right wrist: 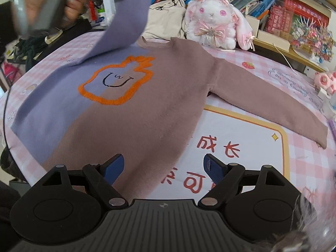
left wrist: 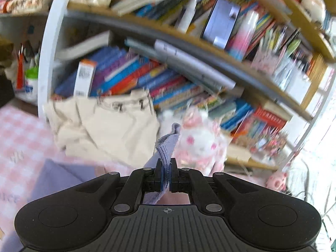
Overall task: Fold clothes
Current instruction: 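Lift the lavender sleeve and fold it across the sweater body, then release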
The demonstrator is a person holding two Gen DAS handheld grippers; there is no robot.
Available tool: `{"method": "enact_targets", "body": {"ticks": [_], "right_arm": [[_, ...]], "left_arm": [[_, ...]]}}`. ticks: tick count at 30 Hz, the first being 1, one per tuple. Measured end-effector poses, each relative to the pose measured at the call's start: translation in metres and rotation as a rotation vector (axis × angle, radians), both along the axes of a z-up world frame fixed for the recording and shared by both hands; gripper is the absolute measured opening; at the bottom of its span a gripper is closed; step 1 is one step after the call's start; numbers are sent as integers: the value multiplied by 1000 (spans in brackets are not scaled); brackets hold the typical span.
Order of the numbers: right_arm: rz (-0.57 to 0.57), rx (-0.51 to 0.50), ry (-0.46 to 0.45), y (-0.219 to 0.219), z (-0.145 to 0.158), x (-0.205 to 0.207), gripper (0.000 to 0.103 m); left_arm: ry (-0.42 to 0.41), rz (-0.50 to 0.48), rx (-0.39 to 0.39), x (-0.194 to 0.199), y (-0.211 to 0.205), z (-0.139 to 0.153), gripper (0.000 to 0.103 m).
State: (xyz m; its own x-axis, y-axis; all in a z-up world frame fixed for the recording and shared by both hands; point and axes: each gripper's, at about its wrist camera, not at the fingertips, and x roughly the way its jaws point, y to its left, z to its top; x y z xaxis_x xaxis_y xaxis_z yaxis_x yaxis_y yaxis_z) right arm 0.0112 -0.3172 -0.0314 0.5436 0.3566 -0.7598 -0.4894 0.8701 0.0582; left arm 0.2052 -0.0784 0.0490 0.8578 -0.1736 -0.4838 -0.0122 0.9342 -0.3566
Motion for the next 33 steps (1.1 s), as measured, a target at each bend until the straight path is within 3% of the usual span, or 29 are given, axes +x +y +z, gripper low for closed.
{"method": "enact_targets", "body": {"ticks": [5, 8, 9, 10, 11, 14, 17, 21, 25, 30, 32, 33], "right_arm": [[-12, 3, 10, -13, -2, -2, 82], [-8, 5, 18, -16, -3, -2, 82], [-7, 6, 21, -16, -3, -2, 82], [-2, 7, 25, -16, -4, -2, 82], [4, 11, 29, -15, -5, -1, 82], [14, 17, 41, -10, -8, -1, 81], [-2, 13, 45, -6, -10, 0, 80], [-34, 30, 75, -6, -13, 1, 78], [-67, 33, 91, 0, -15, -7, 78], [-147, 26, 109, 9, -17, -19, 66], [-184, 24, 119, 13, -18, -23, 59], [-202, 22, 124, 15, -19, -25, 56]], "left_arm": [[53, 23, 20, 5, -12, -18, 4], [102, 25, 29, 8, -21, -21, 36], [110, 21, 22, 4, -23, -20, 58], [98, 17, 18, -2, -24, -17, 69], [69, 12, 17, -10, -24, -12, 70], [30, 19, 83, -43, -17, -1, 71], [76, 58, 259, -79, -6, -5, 71], [187, 119, 452, -143, 21, -30, 71], [298, 196, 492, -211, 55, -61, 71], [354, 205, 407, -242, 95, -81, 69], [343, 204, 327, -242, 110, -82, 58], [346, 197, 289, -240, 117, -85, 48]]}}
